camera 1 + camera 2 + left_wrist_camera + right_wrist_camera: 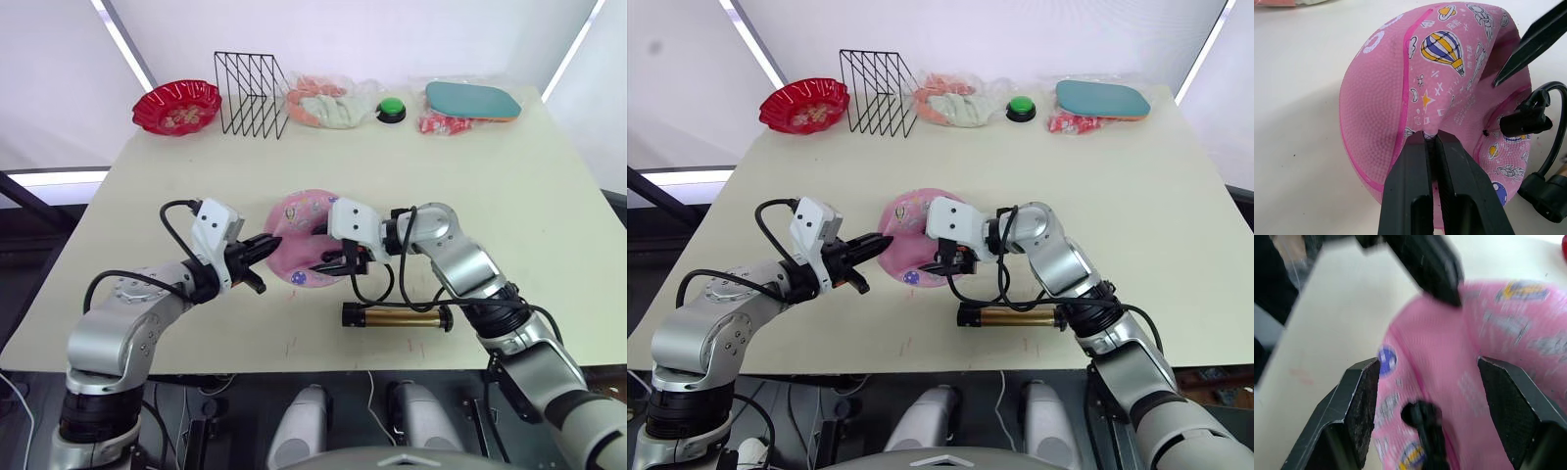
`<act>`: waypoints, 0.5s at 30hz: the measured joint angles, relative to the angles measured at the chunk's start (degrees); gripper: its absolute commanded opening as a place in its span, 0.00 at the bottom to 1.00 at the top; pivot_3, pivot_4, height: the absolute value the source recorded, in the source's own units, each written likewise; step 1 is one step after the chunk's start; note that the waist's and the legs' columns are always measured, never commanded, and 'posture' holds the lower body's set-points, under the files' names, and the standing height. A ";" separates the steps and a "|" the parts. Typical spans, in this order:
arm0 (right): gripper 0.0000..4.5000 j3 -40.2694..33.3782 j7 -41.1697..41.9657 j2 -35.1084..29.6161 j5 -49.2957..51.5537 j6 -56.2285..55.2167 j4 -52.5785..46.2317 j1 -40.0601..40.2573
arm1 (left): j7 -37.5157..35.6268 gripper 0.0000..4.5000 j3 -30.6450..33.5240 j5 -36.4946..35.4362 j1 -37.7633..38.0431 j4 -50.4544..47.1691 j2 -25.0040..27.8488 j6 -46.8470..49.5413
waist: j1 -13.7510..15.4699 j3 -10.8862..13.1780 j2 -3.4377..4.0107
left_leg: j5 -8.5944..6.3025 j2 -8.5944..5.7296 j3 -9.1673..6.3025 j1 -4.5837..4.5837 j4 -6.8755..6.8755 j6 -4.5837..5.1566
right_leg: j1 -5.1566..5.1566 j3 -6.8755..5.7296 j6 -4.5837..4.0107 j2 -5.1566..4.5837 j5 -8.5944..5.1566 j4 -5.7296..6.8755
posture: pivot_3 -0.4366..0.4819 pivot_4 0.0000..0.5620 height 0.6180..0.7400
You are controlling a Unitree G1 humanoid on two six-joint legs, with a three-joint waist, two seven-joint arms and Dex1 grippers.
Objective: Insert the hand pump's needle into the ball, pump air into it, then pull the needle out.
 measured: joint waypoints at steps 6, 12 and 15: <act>0.35 2.17 -0.78 -1.45 -1.25 -1.67 0.57 0.00 | 0.57 0.00 0.01 -0.05 -0.20 -0.64 0.00 0.86 | 0.01 0.00 -0.01 | 0.00 0.00 0.00 0.00 0.01 0.01 | 0.01 0.00 -0.02 0.00 0.01 0.01 | 0.48 0.27 1.00; 0.35 3.04 -1.13 -3.15 -2.10 -2.40 0.54 0.00 | 0.76 0.00 0.00 -0.07 -0.19 -0.76 0.00 0.92 | 0.00 0.00 -0.01 | 0.01 0.00 0.01 0.01 0.03 0.00 | 0.01 0.01 -0.06 0.01 0.04 0.01 | 0.48 0.27 1.00; 0.35 4.04 -1.13 -4.04 -3.17 -2.95 0.42 -0.07 | 0.75 0.00 -0.06 -0.07 -0.35 -0.68 0.00 0.94 | 0.00 -0.01 -0.01 | 0.01 0.00 0.02 0.01 0.04 0.01 | 0.02 0.01 -0.09 0.02 0.05 0.02 | 0.48 0.27 1.00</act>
